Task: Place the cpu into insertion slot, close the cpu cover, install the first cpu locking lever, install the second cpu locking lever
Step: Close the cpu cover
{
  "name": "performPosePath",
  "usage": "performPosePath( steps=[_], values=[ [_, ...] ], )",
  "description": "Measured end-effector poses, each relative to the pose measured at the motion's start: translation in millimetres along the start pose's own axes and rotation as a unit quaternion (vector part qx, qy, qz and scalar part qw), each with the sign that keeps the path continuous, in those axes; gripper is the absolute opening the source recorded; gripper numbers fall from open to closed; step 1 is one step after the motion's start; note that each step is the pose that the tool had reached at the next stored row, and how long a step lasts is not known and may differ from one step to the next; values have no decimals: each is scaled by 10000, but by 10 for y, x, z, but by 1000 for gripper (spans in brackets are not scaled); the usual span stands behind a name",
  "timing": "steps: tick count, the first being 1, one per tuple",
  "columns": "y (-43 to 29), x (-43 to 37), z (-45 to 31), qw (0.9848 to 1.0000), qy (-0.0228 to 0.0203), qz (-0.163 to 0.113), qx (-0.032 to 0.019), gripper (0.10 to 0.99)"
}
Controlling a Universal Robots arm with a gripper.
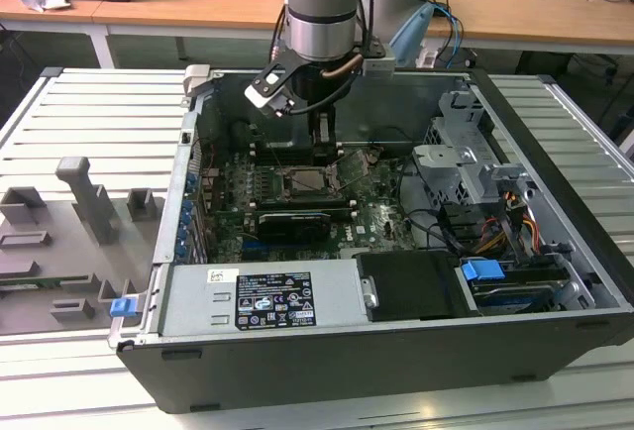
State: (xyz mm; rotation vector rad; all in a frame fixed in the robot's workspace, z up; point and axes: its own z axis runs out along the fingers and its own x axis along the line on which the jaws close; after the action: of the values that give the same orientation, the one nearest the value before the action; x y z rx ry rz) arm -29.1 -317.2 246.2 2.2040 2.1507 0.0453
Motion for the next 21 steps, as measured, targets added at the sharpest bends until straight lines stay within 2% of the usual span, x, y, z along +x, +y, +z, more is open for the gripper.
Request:
performPosePath(
  steps=[16,21],
  values=[
    [114,2,-16,10000,-2,0,1,106],
    [124,-1,-130,10000,-2,1,1,106]
  ],
)
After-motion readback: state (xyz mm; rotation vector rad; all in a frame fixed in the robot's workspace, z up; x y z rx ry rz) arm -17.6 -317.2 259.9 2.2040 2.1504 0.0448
